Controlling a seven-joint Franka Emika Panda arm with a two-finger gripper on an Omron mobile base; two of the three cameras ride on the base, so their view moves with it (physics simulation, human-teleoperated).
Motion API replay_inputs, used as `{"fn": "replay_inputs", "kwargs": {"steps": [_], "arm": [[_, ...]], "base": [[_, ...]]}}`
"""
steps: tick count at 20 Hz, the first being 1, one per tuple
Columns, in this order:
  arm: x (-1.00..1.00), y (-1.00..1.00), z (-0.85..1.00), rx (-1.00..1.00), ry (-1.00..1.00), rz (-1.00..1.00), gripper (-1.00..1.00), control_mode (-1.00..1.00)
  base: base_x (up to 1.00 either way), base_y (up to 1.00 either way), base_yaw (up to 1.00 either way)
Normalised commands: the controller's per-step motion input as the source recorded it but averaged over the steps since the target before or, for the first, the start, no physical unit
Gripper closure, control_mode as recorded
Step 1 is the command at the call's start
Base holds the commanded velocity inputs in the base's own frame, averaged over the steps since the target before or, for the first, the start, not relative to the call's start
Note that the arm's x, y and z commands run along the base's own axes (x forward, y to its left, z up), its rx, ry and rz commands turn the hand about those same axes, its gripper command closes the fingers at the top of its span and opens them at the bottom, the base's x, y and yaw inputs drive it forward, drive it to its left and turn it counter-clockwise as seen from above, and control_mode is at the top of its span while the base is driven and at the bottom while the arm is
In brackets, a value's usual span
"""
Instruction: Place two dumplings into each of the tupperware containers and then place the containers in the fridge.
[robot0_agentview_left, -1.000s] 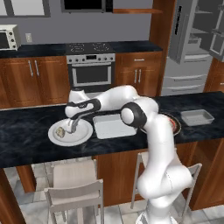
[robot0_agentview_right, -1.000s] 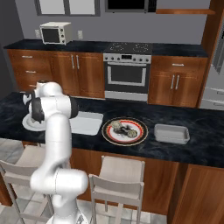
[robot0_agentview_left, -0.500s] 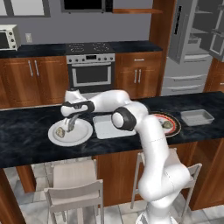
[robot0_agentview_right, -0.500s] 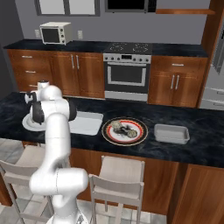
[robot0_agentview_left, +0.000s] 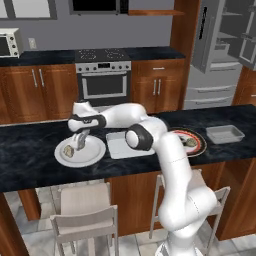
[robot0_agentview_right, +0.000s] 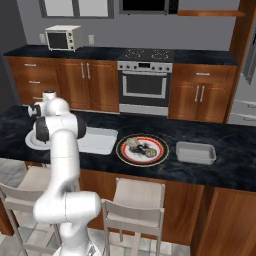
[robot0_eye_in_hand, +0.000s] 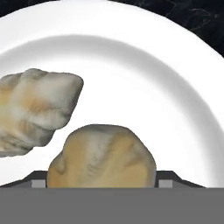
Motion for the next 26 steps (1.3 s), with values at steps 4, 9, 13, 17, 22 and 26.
{"fn": "replay_inputs", "kwargs": {"steps": [4,9,13,17,22,26], "arm": [[-0.33,-0.75,0.06,0.03,-0.01,-0.23,1.00,-1.00],[-0.40,-0.90,0.89,0.10,-0.16,-0.32,1.00,-1.00],[-0.36,-0.91,0.84,0.03,-0.14,-0.35,1.00,-1.00],[-0.39,-1.00,0.08,0.00,-0.10,-0.36,1.00,-1.00],[-0.24,-1.00,0.00,0.00,0.00,-0.45,1.00,-1.00],[0.04,-0.93,-0.14,0.00,0.15,-0.43,1.00,-1.00]], "base": [[0.00,0.00,0.00],[0.00,0.00,0.00],[0.00,0.00,0.00],[0.00,0.00,0.00],[0.00,0.00,0.00],[0.00,0.00,0.00]]}}
